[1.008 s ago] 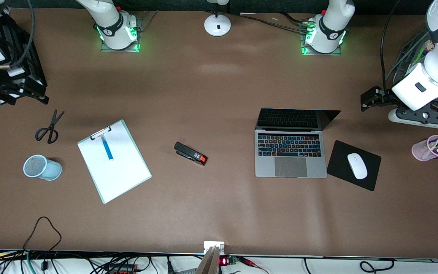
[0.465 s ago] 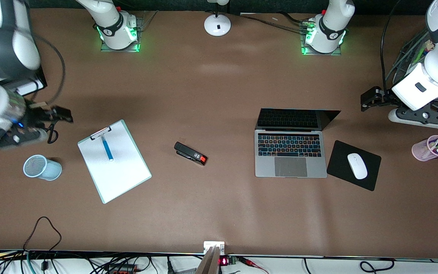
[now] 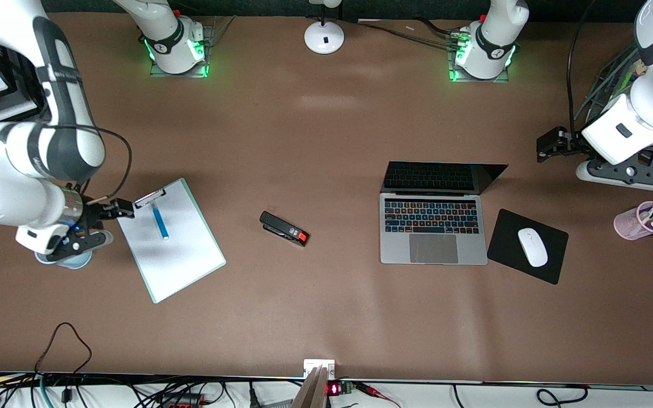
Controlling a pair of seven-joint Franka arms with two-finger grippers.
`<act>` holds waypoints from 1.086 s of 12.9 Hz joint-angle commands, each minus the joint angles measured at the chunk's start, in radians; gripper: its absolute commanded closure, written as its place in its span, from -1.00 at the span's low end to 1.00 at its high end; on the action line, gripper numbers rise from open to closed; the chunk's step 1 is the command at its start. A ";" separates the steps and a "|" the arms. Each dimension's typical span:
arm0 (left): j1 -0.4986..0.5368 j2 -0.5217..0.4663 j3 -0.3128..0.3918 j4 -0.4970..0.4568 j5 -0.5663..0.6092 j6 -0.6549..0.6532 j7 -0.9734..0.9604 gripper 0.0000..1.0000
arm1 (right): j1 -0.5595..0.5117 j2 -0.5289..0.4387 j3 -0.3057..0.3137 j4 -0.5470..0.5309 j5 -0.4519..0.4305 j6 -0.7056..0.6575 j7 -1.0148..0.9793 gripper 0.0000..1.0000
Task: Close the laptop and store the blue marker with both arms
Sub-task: 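Reach the right gripper to the blue marker on the clipboard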
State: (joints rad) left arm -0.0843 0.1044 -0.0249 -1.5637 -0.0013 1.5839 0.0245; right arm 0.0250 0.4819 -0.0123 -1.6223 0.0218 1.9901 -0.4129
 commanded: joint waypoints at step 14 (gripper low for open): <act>-0.095 0.063 -0.035 -0.058 -0.089 -0.303 -0.133 0.60 | 0.059 0.145 0.008 -0.159 0.004 0.406 -0.141 0.19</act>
State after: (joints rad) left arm -0.1862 0.1786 -0.0518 -1.5912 -0.0650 1.2881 -0.0789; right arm 0.0874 0.6224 -0.0050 -1.7733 0.0213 2.3855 -0.5296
